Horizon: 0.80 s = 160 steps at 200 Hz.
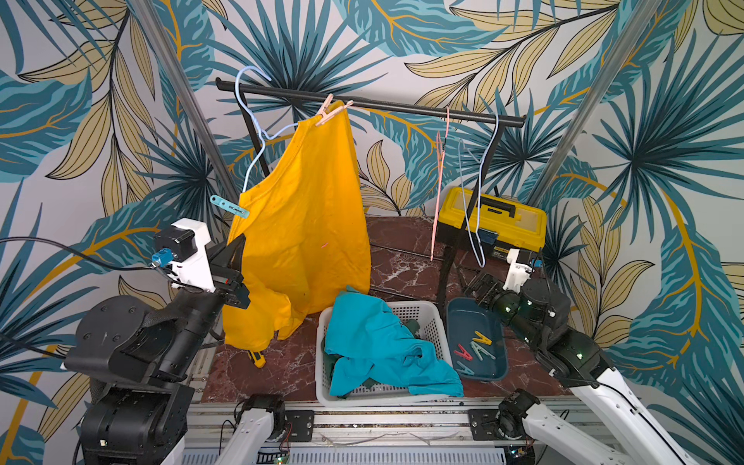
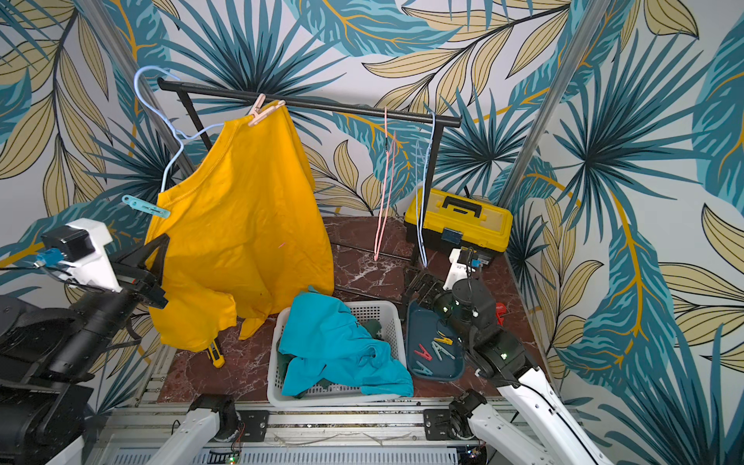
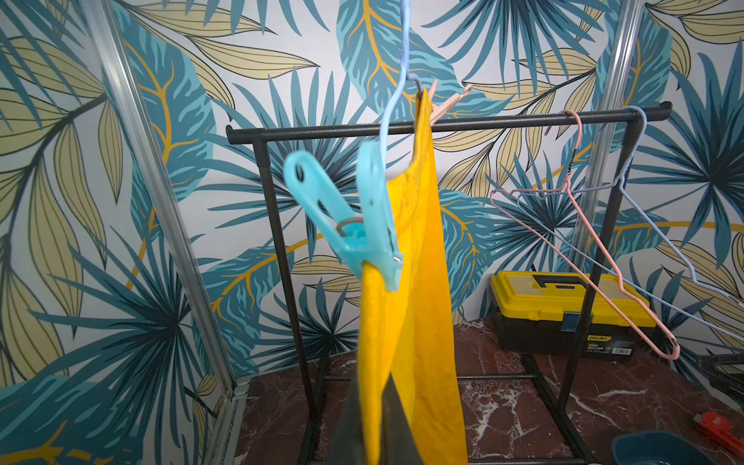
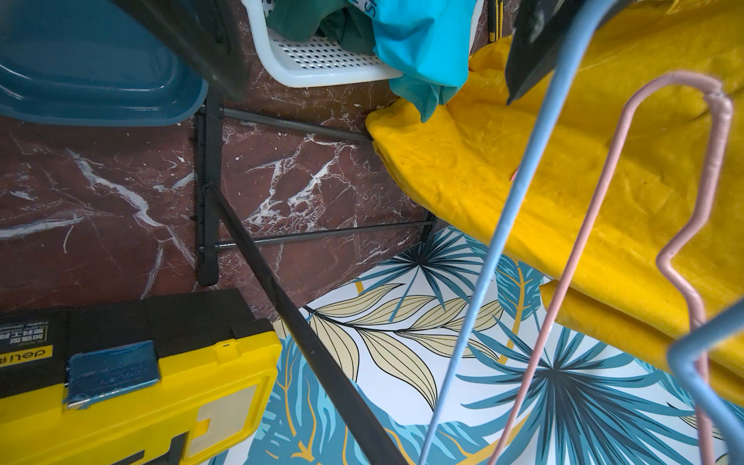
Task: Remove the clothespins securing t-shirts to the hanger
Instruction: Pick up the hanger from the clothes rail.
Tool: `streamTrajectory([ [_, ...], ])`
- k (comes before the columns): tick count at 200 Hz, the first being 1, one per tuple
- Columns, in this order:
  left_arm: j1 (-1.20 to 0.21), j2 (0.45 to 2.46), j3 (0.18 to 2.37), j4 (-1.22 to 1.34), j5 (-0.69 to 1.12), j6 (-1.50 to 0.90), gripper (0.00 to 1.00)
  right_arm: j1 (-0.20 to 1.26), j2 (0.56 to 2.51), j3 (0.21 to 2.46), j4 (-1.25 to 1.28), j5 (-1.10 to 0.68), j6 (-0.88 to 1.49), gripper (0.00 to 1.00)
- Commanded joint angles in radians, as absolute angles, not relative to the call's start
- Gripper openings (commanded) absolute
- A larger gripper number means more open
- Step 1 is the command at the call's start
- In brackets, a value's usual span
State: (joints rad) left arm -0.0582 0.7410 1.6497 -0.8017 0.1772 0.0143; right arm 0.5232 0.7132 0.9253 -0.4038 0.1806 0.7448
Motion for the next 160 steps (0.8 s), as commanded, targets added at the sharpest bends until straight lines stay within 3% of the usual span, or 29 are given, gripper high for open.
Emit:
streamTrajectory([
  [1, -0.073, 0.731, 1.721, -0.755, 0.168, 0.012, 0.00, 0.519, 0.689, 0.900, -0.442, 0.181, 0.762, 1.00],
  [100, -0.084, 0.849, 2.056, -0.755, 0.360, -0.129, 0.00, 0.520, 0.678, 0.876, -0.452, 0.189, 0.777, 0.99],
  [160, -0.147, 0.834, 2.129, -0.756, 0.384, -0.184, 0.00, 0.519, 0.676, 0.877, -0.470, 0.210, 0.753, 0.99],
])
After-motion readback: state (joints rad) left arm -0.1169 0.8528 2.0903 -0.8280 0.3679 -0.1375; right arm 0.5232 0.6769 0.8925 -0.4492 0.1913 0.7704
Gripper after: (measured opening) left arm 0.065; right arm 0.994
